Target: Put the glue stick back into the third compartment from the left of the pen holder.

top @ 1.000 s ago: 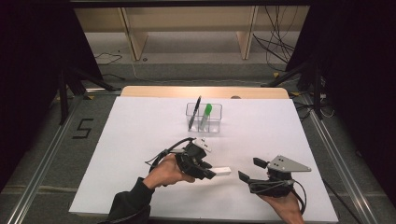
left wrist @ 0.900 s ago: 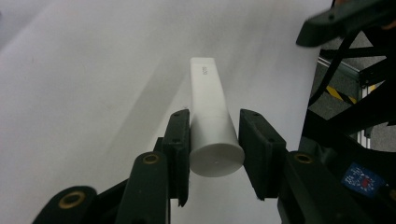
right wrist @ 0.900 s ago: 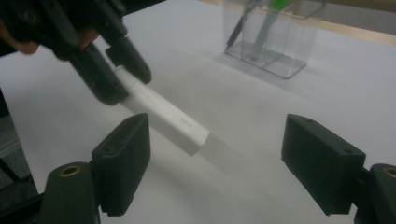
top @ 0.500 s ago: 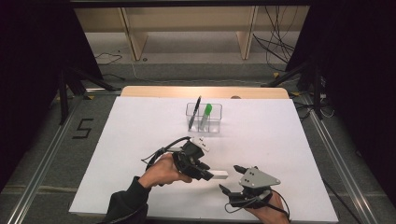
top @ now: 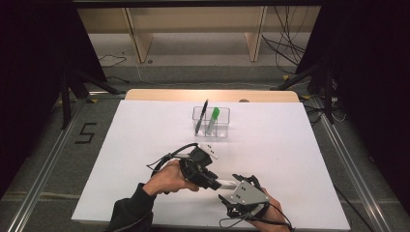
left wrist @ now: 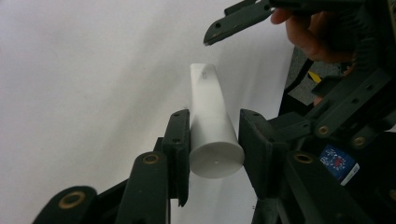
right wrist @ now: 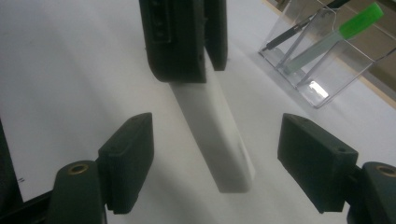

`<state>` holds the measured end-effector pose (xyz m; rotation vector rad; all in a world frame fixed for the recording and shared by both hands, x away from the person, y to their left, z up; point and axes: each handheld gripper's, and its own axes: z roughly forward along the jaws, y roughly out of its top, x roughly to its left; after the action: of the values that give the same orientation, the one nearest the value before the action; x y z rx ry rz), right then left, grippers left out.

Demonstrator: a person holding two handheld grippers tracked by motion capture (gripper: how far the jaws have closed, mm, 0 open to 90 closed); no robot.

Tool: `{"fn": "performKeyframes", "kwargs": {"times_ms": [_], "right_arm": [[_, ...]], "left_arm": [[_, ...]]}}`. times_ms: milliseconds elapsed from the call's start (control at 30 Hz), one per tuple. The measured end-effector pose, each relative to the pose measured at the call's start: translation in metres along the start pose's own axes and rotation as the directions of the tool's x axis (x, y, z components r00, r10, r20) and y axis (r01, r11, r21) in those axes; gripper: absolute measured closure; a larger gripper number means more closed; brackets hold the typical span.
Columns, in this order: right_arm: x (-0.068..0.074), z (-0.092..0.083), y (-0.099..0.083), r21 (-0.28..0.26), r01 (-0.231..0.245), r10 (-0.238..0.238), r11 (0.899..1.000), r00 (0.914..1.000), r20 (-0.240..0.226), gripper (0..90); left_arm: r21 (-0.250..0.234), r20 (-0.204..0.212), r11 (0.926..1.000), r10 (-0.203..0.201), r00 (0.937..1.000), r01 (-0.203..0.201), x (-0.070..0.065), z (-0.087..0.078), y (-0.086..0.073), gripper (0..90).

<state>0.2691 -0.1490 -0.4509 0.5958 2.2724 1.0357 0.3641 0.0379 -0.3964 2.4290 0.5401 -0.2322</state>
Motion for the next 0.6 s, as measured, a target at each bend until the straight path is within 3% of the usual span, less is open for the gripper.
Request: {"fn": "performKeyframes", "kwargs": {"times_ms": [300, 600], "right_arm": [[0.015, 0.009, 0.001, 0.026, 0.118, -0.119, 0.993, 0.9924, 0.034, 38.3], [0.018, 0.009, 0.0, 0.038, 0.17, -0.173, 0.985, 0.983, 0.063, 50.8]], "left_arm": [[0.03, 0.013, 0.9995, 0.009, 0.9999, -0.009, -0.003, 0.006, 0.001, 64.7], [0.045, 0.023, 0.9988, 0.017, 0.9996, -0.018, -0.007, 0.011, 0.002, 64.7]]}}
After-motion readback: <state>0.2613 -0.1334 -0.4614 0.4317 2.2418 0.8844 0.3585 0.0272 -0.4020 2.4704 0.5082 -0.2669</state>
